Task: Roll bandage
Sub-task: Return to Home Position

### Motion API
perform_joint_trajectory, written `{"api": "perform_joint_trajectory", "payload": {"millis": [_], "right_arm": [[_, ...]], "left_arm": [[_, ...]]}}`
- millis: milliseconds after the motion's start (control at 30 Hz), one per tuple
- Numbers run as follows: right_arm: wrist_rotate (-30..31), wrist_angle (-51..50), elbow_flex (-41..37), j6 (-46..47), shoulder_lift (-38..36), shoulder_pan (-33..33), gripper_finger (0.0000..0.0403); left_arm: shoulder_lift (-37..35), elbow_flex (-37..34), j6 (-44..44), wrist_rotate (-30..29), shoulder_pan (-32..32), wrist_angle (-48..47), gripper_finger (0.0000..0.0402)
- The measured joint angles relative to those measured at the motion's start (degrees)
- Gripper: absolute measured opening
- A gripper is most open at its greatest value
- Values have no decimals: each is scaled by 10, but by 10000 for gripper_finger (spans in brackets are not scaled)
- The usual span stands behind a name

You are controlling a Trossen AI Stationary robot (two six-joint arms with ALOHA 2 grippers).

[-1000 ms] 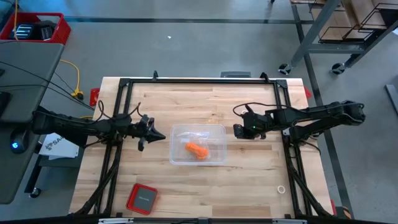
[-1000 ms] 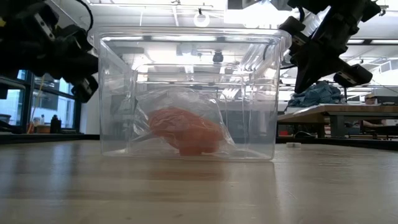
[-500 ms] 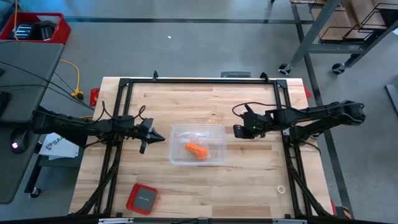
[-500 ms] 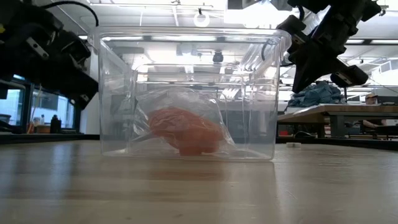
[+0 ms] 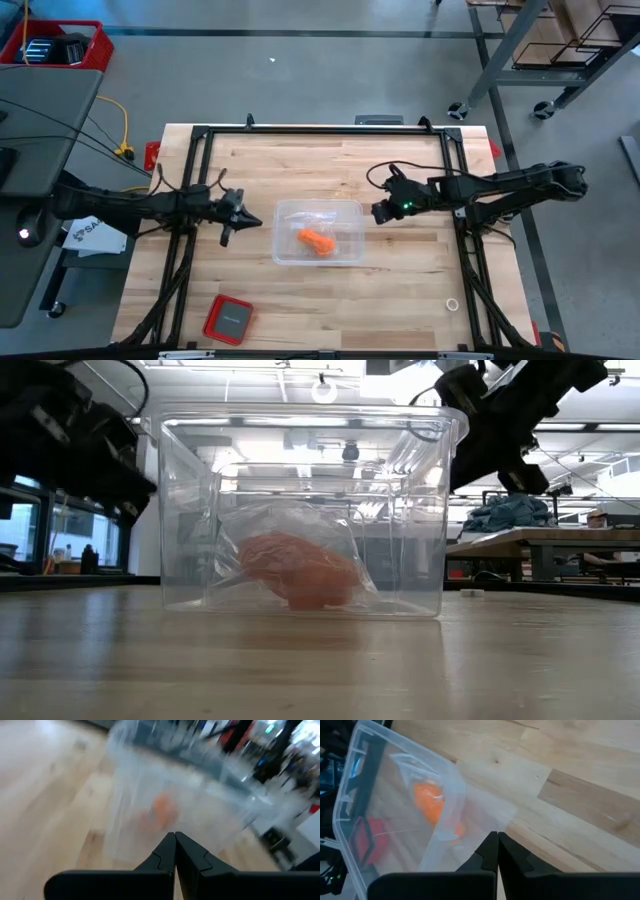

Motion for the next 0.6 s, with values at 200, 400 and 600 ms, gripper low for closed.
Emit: {"api": "perform_joint_trajectory", "payload": {"millis": [200,400,600], "right_arm": [[15,10,0,-13,0,5,0],[19,35,0,-37,0,5,0],[19,49,0,-64,0,5,0]], "left_arm": [[-136,0,0,0,0,-20,1],[-238,0,0,0,2,-16,1],[-262,1,0,1,3,5,1]]}}
